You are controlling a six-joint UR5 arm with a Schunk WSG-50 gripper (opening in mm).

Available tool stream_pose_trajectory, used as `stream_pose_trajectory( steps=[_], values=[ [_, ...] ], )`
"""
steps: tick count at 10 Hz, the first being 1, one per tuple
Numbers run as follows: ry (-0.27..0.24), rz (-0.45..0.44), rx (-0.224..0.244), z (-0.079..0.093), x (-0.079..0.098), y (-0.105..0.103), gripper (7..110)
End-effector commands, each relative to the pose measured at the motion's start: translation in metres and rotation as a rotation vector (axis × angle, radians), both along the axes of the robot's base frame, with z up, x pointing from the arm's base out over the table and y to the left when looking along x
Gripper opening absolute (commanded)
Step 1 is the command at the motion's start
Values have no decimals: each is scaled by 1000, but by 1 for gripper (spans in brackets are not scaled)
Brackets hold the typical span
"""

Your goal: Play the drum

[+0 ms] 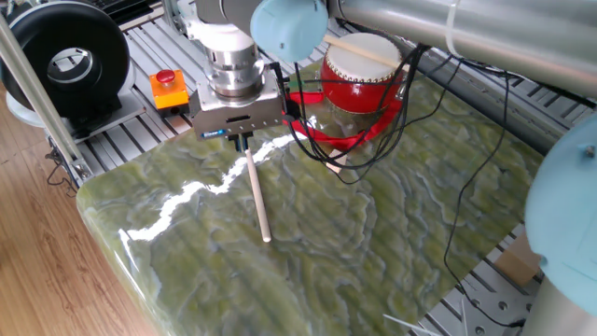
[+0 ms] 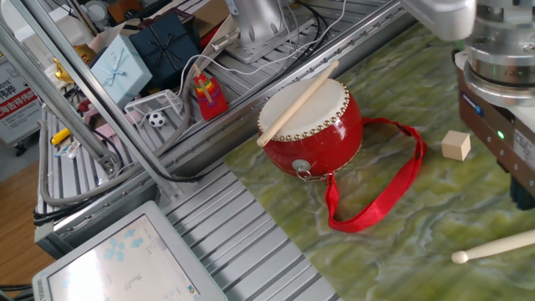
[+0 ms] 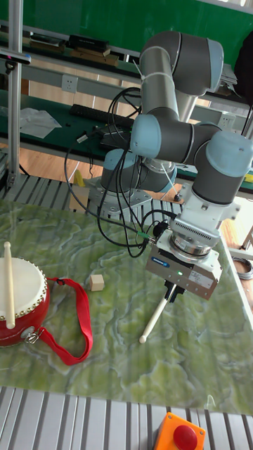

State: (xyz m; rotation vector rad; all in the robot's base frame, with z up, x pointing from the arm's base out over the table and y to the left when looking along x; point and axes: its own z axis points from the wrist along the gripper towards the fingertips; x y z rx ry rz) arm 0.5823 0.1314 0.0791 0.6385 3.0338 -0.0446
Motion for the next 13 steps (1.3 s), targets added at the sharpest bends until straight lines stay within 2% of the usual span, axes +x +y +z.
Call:
stream_pose_trajectory(
  steps=[1, 2, 3, 4, 6, 7, 8, 9, 10, 11, 12, 13],
  values=[
    [-5, 124, -55, 0, 1, -12, 7],
    [-18, 174, -37, 0, 5, -7, 7],
    [-30, 163, 28, -1, 7, 9, 7],
    [-24, 135, 56, -1, 4, 16, 7],
    [14, 64, 58, -1, -5, 15, 7],
    [10, 45, 50, -1, -4, 13, 7],
    [-10, 35, 40, -12, 9, 7, 7],
    [-31, 31, 43, -32, 28, 1, 7],
    [-46, 4, 63, -49, 38, 2, 7],
    [-40, -24, 49, -58, 37, -2, 7],
    [-5, -71, 59, -58, 25, 2, 7],
    [43, -110, 58, -49, 6, 6, 7]
  ],
)
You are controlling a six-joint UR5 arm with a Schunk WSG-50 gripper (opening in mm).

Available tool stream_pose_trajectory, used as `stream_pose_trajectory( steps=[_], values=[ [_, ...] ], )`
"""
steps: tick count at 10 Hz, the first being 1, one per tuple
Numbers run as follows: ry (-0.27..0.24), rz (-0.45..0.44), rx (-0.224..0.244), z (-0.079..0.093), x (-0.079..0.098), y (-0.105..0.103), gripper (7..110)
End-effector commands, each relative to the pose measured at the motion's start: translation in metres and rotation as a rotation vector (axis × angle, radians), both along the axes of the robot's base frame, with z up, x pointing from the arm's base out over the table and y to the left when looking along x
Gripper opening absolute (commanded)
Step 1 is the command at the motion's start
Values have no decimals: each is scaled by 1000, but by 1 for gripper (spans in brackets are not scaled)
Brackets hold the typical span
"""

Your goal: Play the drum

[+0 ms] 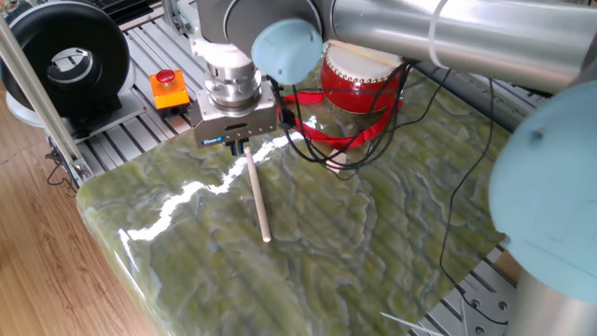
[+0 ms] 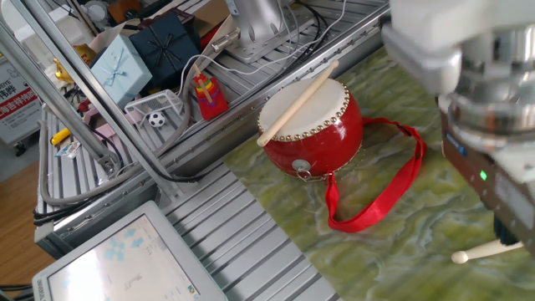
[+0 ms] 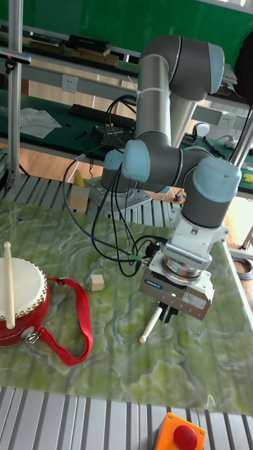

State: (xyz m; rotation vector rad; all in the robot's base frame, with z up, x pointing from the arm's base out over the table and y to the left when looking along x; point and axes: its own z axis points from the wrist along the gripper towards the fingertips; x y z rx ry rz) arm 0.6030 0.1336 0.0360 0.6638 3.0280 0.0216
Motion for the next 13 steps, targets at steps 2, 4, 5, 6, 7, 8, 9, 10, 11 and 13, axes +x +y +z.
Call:
stream_pose_trajectory(
  steps=[2, 4, 5, 6, 7, 8, 9, 10, 11, 13],
  values=[
    [158, -169, 20, 7, -49, 9, 7],
    [119, -167, 34, -2, -58, 13, 7],
    [97, -173, 45, -8, -61, 22, 7],
    [73, -181, 47, -15, -61, 30, 7],
    [50, -187, 34, -23, -59, 32, 7],
    [37, -181, 27, -28, -54, 28, 7],
    [35, -168, 22, -31, -49, 20, 7],
    [45, -164, 11, -30, -49, 12, 7],
    [55, -164, 4, -27, -52, 8, 7],
    [45, -143, -8, -25, -48, -5, 7]
  ],
)
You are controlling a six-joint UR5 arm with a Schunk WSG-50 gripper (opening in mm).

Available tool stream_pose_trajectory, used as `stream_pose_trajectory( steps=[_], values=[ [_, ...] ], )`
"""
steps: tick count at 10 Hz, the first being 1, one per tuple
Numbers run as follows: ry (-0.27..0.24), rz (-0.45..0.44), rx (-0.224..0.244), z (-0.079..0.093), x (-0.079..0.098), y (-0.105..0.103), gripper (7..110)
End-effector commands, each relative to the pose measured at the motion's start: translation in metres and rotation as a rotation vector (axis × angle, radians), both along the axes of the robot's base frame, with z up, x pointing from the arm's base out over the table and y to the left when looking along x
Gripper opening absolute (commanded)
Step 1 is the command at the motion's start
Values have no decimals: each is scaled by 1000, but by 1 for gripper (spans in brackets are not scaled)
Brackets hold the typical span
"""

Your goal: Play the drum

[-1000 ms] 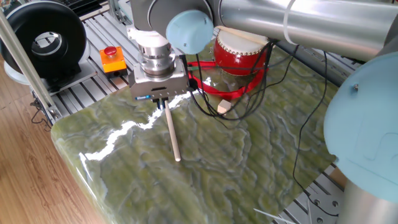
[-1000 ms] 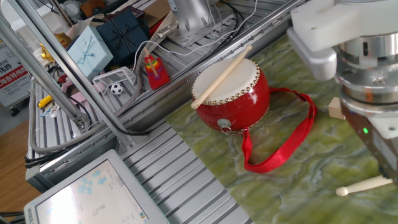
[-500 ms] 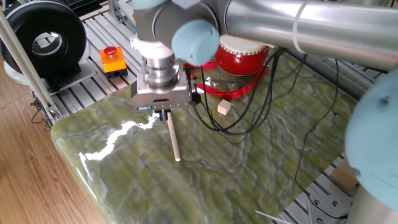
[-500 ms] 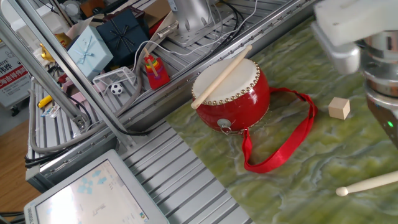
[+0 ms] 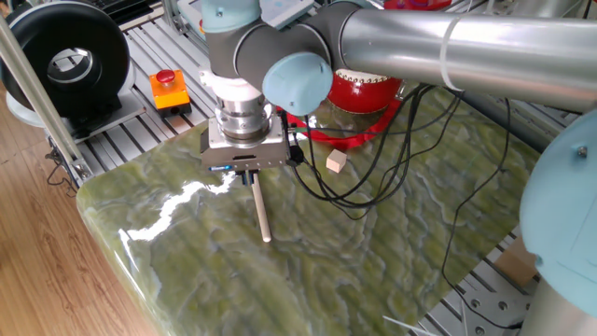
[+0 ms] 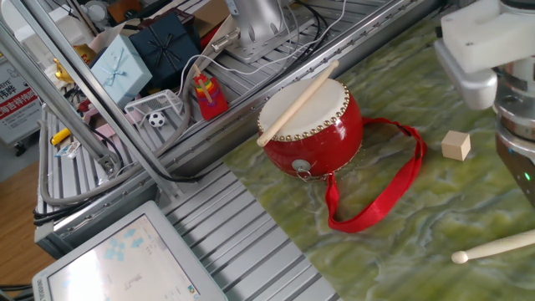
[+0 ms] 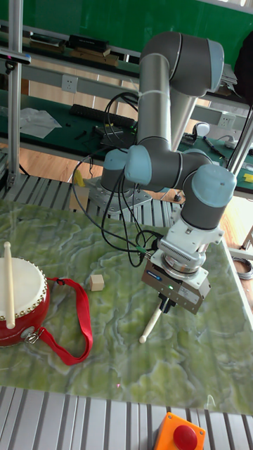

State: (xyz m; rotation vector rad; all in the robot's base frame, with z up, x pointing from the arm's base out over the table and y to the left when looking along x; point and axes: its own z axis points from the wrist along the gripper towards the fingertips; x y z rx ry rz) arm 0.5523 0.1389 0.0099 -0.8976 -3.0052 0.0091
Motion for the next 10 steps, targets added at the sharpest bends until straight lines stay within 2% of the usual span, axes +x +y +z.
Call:
stream_pose_trajectory(
  steps=[1, 3, 5, 6, 7, 10],
  values=[
    [-11, 14, 15, 2, 8, -11, 7],
    [-69, 51, 6, -13, 17, -9, 7],
    [-89, 65, 9, -24, 18, -5, 7],
    [-89, 68, 14, -23, 17, -4, 7],
    [-84, 69, 15, -18, 14, -4, 7],
    [-48, 71, 80, 25, -2, 5, 7]
  ],
)
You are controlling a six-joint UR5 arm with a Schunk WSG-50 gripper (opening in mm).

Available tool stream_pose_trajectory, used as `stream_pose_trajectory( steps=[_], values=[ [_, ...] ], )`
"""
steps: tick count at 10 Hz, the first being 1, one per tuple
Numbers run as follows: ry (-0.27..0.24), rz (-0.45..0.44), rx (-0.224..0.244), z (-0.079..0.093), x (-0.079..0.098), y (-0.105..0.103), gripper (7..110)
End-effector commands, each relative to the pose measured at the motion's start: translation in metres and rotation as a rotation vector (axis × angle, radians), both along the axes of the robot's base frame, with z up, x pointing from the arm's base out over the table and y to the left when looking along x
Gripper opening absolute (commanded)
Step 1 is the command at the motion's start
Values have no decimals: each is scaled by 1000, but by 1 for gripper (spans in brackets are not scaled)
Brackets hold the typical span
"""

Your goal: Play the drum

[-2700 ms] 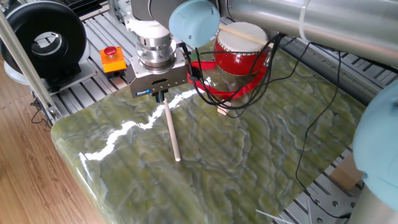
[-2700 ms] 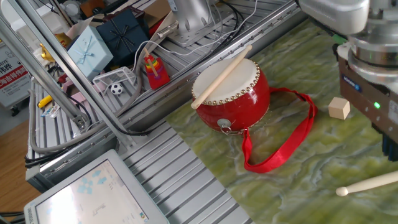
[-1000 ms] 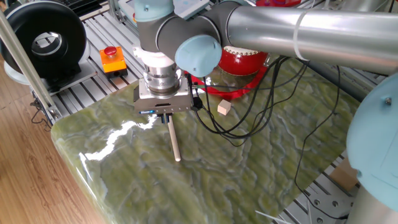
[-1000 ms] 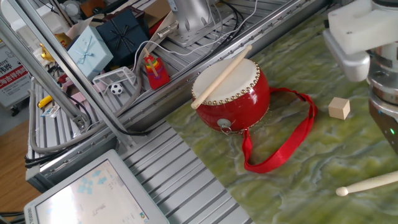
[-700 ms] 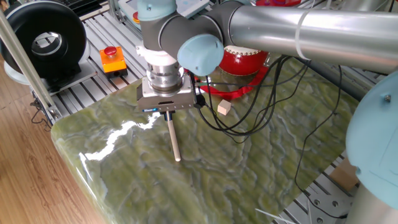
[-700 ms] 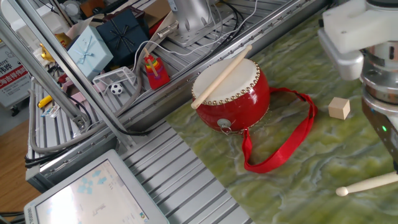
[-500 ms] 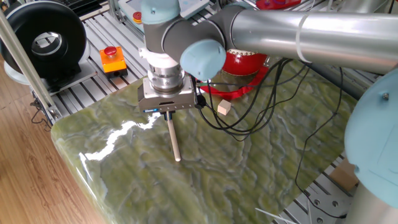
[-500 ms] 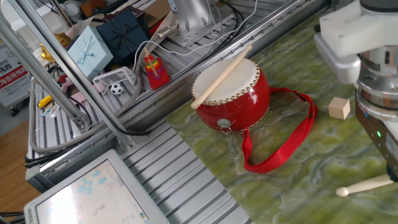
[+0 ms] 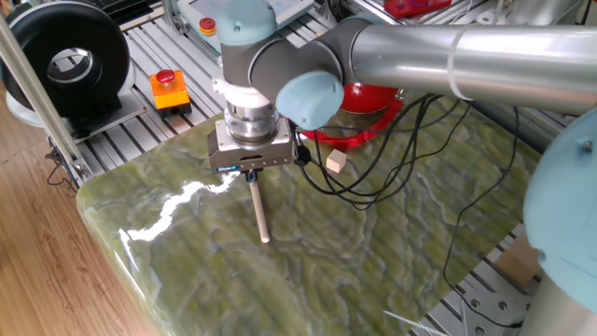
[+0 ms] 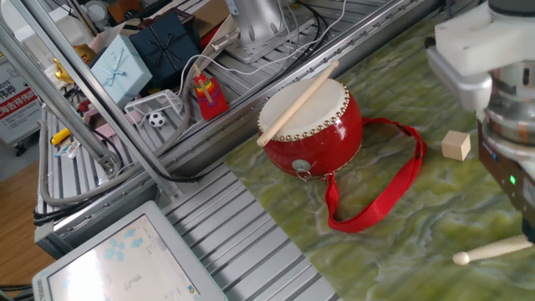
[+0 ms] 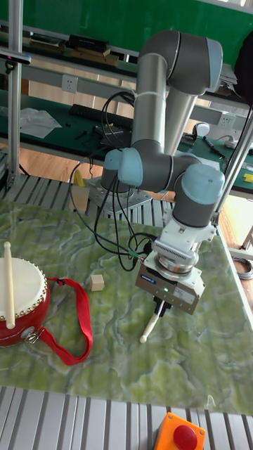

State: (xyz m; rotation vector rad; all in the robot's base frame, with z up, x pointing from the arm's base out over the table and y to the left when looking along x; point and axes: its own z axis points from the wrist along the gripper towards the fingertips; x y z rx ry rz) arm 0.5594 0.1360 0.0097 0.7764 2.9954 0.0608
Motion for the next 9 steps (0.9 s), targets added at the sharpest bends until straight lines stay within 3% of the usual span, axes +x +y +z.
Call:
stream_pose_trajectory(
  steps=[1, 3, 4, 7, 9],
  values=[
    [-1, -2, 46, 26, -10, 10, 7],
    [-67, 4, 24, 14, 2, 6, 7],
    [-77, 21, 18, 5, 3, 1, 7],
    [-63, 39, -23, -2, -7, -18, 7],
    [-59, 79, -79, -4, -11, -38, 7]
  ],
)
